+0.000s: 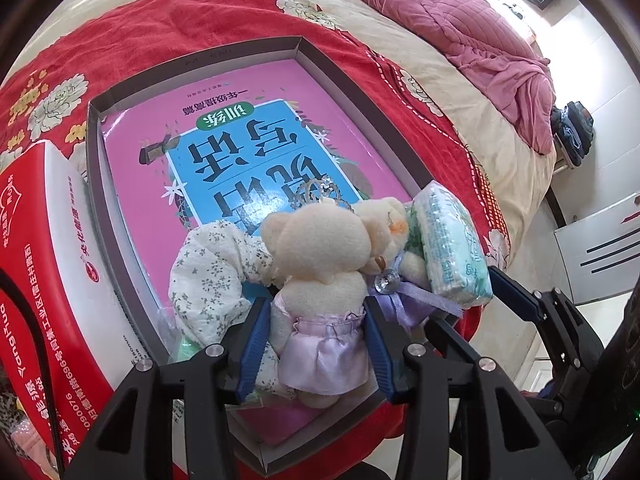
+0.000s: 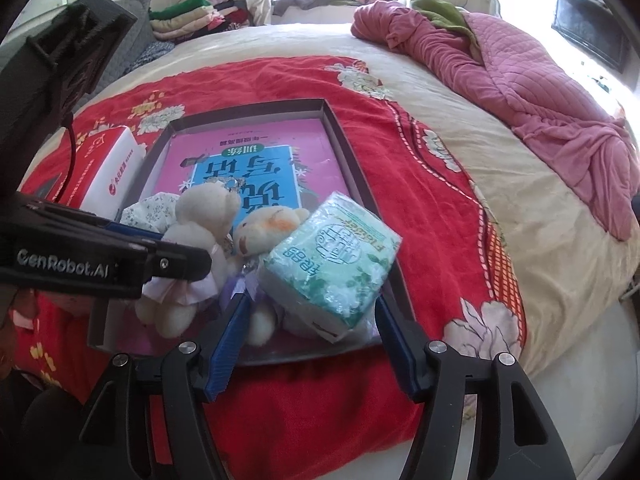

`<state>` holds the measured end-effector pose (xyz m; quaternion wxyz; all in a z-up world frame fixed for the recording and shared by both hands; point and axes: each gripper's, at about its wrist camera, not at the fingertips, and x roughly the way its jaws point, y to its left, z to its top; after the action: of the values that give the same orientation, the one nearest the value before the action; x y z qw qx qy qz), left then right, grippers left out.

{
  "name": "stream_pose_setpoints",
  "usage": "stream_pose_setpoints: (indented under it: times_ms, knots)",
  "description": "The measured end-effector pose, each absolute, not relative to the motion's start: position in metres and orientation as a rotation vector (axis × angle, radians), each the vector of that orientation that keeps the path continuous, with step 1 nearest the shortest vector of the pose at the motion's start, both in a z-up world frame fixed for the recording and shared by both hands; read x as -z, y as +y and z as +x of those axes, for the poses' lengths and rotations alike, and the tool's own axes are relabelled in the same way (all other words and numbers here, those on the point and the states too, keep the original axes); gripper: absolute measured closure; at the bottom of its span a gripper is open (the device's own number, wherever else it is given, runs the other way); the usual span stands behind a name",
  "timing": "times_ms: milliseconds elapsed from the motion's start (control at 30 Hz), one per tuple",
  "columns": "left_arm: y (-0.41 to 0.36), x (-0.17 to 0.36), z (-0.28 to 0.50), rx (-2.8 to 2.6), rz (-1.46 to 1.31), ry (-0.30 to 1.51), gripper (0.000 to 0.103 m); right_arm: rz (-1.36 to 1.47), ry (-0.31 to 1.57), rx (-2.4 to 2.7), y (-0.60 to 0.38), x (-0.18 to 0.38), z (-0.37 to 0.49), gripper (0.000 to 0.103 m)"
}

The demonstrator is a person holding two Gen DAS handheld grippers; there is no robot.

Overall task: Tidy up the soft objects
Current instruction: 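Lower and open the left gripper to drop the bear while the right releases the tissue pack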

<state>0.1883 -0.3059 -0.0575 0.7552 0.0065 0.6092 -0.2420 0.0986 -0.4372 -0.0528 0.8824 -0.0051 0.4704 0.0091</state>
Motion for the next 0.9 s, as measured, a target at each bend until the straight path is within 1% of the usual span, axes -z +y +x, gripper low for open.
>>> stream_pose_setpoints:
  times_ms: [300,367,400,567,633,900]
  knots:
    - [-0.308,0.056,0.185,0.526,0.029,1.328,0.049,0.073,0.953,0.006,-0.454,0.046,0.079,0.036]
    - [-0.309,0.055,0.184,0.531,0.033,1.324,0.044,0.099,0.936,0.03,-0.463,0.041,0.074,0.036]
    - [-0.31,0.055,0.183,0.532,0.035,1.323,0.043,0.104,0.931,0.041,-0.466,0.04,0.072,0.036]
    - [-0.31,0.053,0.182,0.531,0.043,1.32,0.042,0.124,0.913,0.123,-0.48,0.034,0.072,0.035]
    - [-0.309,0.052,0.181,0.531,0.044,1.317,0.042,0.11,0.919,0.154,-0.48,0.035,0.073,0.031]
    - [-0.305,0.045,0.178,0.539,0.038,1.307,0.039,0.142,0.923,0.189,-0.485,0.037,0.069,0.031]
